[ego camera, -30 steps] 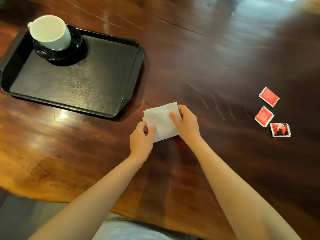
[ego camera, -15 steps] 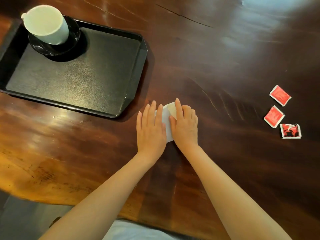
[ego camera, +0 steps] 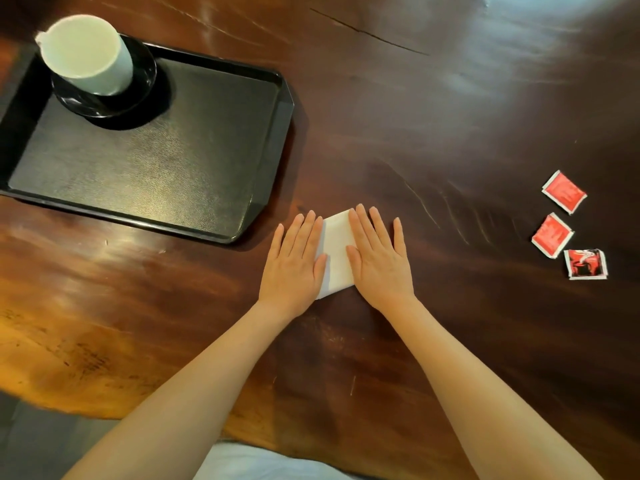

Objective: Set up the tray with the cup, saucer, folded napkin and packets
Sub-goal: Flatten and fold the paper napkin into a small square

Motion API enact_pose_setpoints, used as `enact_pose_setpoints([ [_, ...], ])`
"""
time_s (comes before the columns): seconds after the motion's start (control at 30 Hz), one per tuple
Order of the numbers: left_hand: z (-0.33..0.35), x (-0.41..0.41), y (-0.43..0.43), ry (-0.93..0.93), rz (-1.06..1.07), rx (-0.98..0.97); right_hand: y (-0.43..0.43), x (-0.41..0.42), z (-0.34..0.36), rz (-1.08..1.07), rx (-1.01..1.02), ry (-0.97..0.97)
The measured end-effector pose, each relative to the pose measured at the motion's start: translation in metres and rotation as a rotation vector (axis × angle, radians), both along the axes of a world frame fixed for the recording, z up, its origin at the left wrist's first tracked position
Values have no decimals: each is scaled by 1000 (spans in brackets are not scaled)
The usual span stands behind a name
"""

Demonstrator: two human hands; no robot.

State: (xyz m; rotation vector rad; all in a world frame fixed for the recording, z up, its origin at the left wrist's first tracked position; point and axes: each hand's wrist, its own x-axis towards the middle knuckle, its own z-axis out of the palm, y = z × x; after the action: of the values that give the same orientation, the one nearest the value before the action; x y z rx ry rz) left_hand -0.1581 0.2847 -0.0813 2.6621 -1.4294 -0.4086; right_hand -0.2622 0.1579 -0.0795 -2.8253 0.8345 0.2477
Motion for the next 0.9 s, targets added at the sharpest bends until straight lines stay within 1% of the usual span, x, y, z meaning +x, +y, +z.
enact_pose_setpoints([
  [0.1, 8, 7, 1, 0, -41, 5, -4, -3, 1, -21, -9, 19],
  [0.13, 13, 10, 0, 11, -53, -9, -5, -6, 4, -79, -12, 14],
  [0.17, 18, 14, -3, 41, -57, -28, -6, -9, 9, -186, 8, -17],
  [0.2, 24, 17, -7, 86, -45, -59, -5, -14, 17, -342, 54, -91],
  [0.27, 34, 24, -19, 162, 2, -140, 5, -27, 38, -707, 180, -310],
  [0.3, 36, 27, -27, 185, 12, -155, 13, -32, 46, -866, 258, -385],
  [0.33, 37, 29, -34, 210, 13, -156, 22, -35, 52, -985, 354, -393],
  [0.37, 36, 30, -40, 239, 19, -161, 32, -36, 54, -1062, 476, -359],
  [0.43, 34, 29, -48, 304, 33, -169, 48, -34, 50, -1092, 710, -306],
  [0.47, 33, 28, -50, 315, 29, -169, 53, -31, 47, -1074, 772, -303],
  [0.53, 32, 27, -54, 321, 19, -162, 55, -24, 44, -1046, 811, -329],
  [0.6, 34, 30, -56, 380, 47, -153, 53, -19, 42, -1062, 821, -378],
  [0.67, 40, 34, -59, 504, 94, -109, 51, -18, 41, -1103, 839, -418],
  [0.8, 54, 34, -58, 837, 277, 13, 49, -20, 47, -1236, 996, -550],
  [0.9, 65, 25, -50, 1029, 356, -9, 46, -20, 56, -1349, 1154, -628],
])
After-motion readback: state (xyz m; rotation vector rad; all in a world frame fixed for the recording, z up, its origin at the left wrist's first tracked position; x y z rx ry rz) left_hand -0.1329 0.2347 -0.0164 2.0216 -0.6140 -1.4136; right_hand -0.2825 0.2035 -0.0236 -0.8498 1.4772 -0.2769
